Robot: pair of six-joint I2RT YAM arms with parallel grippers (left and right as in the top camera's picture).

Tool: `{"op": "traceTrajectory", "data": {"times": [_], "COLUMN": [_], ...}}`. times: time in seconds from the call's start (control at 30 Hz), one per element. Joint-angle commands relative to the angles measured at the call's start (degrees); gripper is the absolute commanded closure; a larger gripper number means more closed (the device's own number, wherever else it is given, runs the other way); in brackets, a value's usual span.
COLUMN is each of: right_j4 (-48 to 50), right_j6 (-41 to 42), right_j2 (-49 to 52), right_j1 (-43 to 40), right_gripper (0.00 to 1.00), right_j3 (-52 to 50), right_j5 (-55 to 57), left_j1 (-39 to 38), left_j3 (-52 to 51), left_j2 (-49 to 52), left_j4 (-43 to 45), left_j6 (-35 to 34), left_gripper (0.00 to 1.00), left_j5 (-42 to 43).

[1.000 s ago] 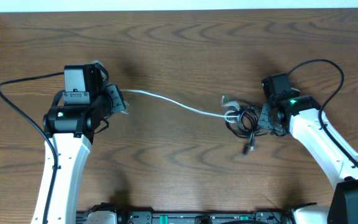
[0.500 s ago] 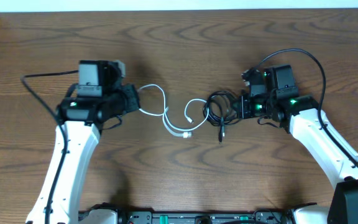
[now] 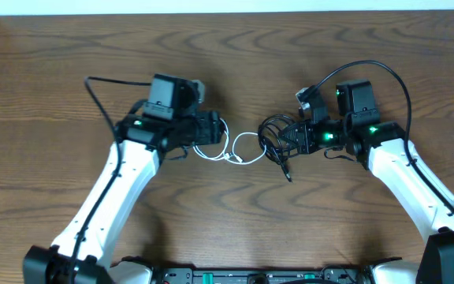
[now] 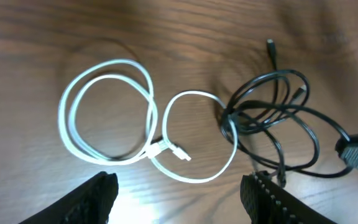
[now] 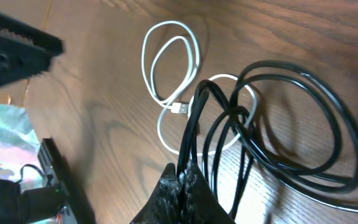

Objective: Untangle cables

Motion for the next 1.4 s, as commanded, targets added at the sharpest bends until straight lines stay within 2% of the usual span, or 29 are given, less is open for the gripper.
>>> {"op": "traceTrajectory", "data": {"times": [0.0, 0.13, 0.37, 0.53, 0.63, 0.87, 1.0, 1.23, 1.37], "right_j4": [0.2, 0.3, -1.7, -4.4, -5.0, -5.6, -5.7, -5.7, -5.7], "right_j6": [-1.0, -1.0, -0.3, 4.3, 4.9, 6.8, 7.0, 7.0, 7.0], "right_j2": [-1.2, -1.2, -1.2, -1.2, -1.2, -1.2, -1.2, -1.2, -1.2], "right_j1": [0.0, 0.0, 0.0, 0.0, 0.0, 0.0, 0.0, 0.0, 0.0], "right_gripper": [0.99, 0.99, 0.99, 0.99, 0.99, 0.99, 0.99, 0.99, 0.99], "right_j3": [0.0, 0.0, 0.0, 0.0, 0.0, 0.0, 0.0, 0.0, 0.0], "right_j5": [-3.3, -4.0, 1.2, 9.9, 11.1, 10.8, 9.6, 6.0, 2.1], "left_j1": [-2.9, -4.6, -4.9, -4.9, -5.1, -7.0, -8.9, -10.5, -11.5], "left_j3": [0.4, 0.4, 0.4, 0.4, 0.4, 0.3, 0.3, 0.3, 0.2], "left_j2": [3.6, 7.5, 14.1, 18.4, 19.8, 21.3, 21.4, 21.4, 21.5], "left_j4": [2.6, 6.1, 14.0, 15.3, 15.1, 17.2, 19.1, 22.6, 23.3], "left_j6": [0.1, -0.4, -6.4, -5.8, -3.5, 1.7, 1.7, 1.6, 1.6], "left_gripper": [0.32, 0.32, 0.32, 0.32, 0.32, 0.32, 0.32, 0.32, 0.32], "left_j5": [0.9, 6.4, 14.8, 16.8, 17.0, 16.7, 10.0, 7.1, 1.0]}}
